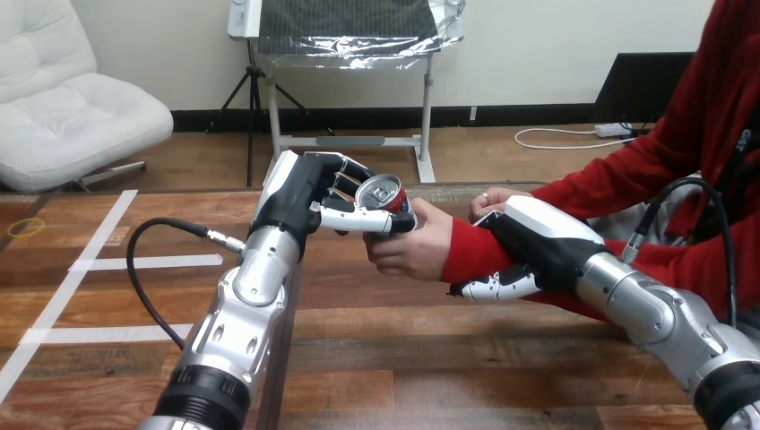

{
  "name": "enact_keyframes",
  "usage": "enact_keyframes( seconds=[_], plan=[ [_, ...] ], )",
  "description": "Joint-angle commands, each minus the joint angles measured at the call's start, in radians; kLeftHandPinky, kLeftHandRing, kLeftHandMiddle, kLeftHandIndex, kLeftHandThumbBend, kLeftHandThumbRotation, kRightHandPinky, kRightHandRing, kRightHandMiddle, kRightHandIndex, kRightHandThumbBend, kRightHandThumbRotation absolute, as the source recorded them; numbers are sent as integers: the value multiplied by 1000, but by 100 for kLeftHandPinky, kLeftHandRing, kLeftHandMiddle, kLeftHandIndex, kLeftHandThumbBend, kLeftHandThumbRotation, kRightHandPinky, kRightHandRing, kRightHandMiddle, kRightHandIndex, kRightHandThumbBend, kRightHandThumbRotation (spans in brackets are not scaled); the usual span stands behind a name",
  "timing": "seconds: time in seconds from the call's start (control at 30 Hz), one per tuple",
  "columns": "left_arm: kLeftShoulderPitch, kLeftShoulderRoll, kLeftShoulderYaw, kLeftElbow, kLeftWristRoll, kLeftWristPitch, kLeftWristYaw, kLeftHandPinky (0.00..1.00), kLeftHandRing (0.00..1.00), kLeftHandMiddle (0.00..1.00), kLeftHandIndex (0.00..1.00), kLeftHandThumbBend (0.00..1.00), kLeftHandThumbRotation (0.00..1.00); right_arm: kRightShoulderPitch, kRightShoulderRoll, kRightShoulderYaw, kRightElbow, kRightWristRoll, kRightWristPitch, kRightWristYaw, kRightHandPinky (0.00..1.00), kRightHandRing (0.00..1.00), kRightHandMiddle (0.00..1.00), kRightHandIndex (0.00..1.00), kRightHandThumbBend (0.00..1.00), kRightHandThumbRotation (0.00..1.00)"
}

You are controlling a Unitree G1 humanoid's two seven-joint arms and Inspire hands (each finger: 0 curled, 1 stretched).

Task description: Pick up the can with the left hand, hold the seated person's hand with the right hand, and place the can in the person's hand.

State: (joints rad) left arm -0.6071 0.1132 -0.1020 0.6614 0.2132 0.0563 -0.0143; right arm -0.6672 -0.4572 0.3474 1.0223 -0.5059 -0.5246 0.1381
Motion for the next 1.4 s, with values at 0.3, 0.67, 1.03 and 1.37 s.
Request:
enact_keyframes(
  seconds=[0.3,0.67,1.03,1.37],
  plan=[
    [-42,6,0,-42,-10,-15,-16,39,44,45,45,83,0,-42,35,-26,-48,38,-52,-28,31,36,43,47,48,33],
    [-29,20,17,-63,-60,4,-97,56,65,67,64,87,6,-39,29,-29,-47,43,-54,-21,32,37,43,47,51,47],
    [-2,49,15,-96,-62,-6,-146,77,85,86,83,96,46,-39,24,-29,-44,47,-53,-14,36,40,45,49,59,64],
    [31,51,35,-133,-78,-23,-145,93,96,95,92,91,70,-39,17,-24,-40,49,-59,-10,38,42,47,51,73,79]
  ],
)
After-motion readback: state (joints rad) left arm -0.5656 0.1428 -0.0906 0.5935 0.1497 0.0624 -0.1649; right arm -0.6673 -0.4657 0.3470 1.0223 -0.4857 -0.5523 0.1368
